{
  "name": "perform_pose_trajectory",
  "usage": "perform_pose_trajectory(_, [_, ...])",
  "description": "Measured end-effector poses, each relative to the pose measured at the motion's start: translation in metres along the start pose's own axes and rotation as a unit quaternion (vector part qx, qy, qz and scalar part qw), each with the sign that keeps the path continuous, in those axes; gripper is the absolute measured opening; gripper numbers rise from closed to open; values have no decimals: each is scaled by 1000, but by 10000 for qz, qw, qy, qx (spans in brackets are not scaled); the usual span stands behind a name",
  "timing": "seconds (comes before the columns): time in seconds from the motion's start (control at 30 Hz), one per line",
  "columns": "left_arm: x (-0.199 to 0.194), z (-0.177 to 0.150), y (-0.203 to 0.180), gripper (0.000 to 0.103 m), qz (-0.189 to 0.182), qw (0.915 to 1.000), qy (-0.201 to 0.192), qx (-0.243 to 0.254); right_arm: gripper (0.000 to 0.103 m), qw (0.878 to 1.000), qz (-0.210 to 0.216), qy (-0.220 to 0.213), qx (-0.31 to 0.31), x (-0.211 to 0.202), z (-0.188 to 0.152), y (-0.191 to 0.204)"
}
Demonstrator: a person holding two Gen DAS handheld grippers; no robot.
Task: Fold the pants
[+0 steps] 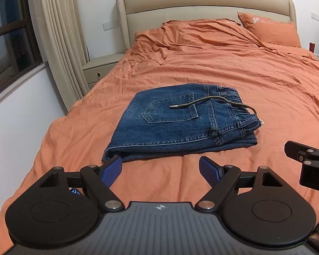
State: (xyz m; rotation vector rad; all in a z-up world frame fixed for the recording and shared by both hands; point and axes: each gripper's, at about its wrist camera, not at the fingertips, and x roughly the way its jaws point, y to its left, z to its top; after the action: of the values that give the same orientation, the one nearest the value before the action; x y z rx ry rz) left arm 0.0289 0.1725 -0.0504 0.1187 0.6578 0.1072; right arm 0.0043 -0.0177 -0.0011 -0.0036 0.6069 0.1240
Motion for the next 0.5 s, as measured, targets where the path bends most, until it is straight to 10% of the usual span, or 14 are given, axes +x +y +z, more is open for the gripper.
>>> perform_pose_trajectory(0.5, [1,1,0,96,-56,10000,14,8,82,10000,-29,36,21,1,0,-2])
